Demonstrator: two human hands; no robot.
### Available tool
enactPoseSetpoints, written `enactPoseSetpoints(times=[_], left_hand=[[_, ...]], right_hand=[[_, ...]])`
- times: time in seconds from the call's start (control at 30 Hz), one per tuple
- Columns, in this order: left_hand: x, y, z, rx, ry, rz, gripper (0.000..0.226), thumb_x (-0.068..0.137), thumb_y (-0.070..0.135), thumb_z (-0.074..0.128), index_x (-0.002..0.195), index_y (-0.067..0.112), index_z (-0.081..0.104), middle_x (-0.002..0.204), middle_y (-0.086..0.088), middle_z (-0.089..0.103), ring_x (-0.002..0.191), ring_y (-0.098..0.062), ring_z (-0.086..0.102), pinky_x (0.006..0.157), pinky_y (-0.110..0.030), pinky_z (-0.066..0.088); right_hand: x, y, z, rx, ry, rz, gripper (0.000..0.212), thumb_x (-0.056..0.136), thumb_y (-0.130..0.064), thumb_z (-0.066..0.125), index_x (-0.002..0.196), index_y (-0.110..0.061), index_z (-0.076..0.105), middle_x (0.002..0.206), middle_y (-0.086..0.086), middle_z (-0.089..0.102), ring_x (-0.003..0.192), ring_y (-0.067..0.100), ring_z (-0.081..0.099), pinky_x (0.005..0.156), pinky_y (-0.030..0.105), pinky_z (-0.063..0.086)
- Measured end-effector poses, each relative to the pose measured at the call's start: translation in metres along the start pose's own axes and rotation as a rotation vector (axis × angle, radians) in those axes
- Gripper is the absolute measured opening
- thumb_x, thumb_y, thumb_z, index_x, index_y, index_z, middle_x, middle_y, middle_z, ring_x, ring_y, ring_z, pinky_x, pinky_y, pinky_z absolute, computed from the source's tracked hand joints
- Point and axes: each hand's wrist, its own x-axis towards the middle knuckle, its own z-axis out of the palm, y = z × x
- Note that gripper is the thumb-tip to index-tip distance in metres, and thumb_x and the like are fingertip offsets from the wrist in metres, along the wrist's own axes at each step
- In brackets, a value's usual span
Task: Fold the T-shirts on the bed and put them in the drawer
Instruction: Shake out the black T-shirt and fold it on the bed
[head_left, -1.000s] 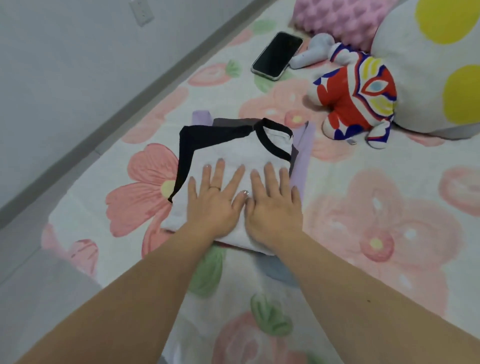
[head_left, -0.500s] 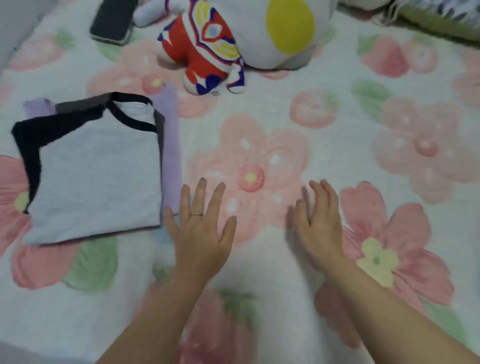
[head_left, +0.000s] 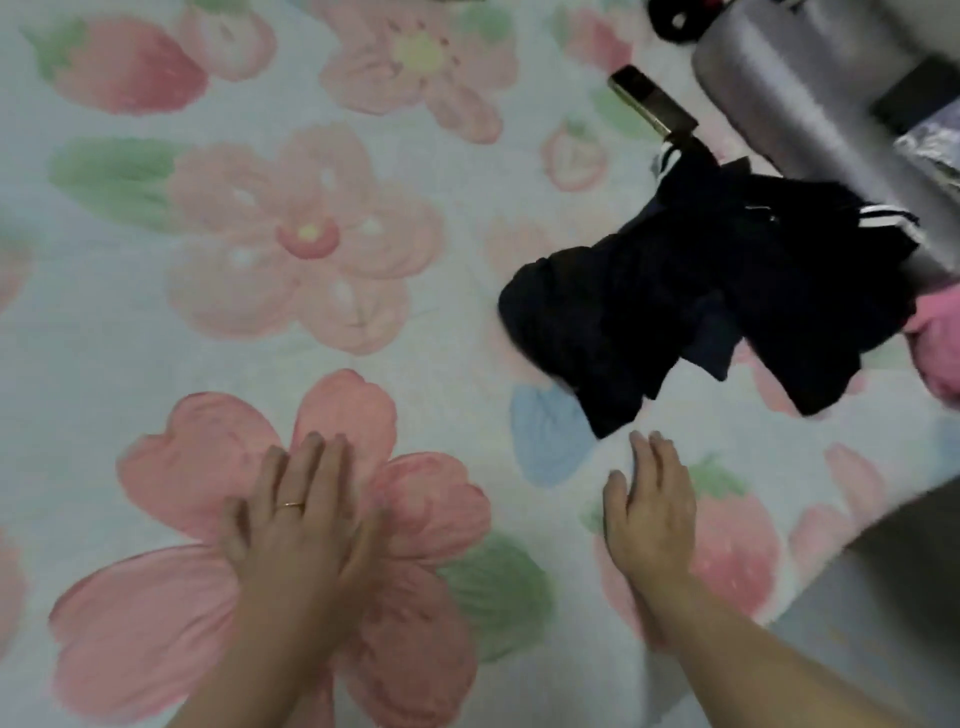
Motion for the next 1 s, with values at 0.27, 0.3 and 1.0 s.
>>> enactPoseSetpoints(times=[0.27,0.3,1.0], left_hand=[[0.102,0.136,0.041,-0.188,-0.003,0.198,0.098,0.065,0.066,0.044,0.146,0.015,0.023,0.150,-0.010,0.030,0.138,-0.028,0.027,0.112,-0.043,0.020],[0.119,0.150,0.045,-0.176,-0.004,0.229,0.100,0.065,0.064,0.054,0.147,0.019,0.018,0.151,-0.011,0.027,0.139,-0.028,0.024,0.111,-0.042,0.021],[0.055,0.057,-0.029,-0.168,0.106,0.109,0.037,0.076,0.011,0.071,0.067,0.036,0.045,0.074,0.004,0.050,0.072,-0.011,0.047,0.065,-0.010,0.034]], right_hand=[[0.023,0.020,0.020,-0.024,0.046,-0.046,0.056,0.075,-0.034,0.039,0.123,-0.009,0.056,0.132,0.020,0.050,0.126,0.032,0.035,0.105,0.046,0.028],[0.025,0.020,0.022,-0.021,0.046,-0.049,0.056,0.074,-0.033,0.040,0.121,-0.009,0.059,0.131,0.021,0.051,0.126,0.032,0.035,0.105,0.046,0.026],[0.028,0.023,0.031,-0.025,-0.015,-0.063,0.064,0.073,-0.039,0.034,0.131,-0.018,0.049,0.141,0.016,0.043,0.132,0.033,0.034,0.107,0.043,0.017]])
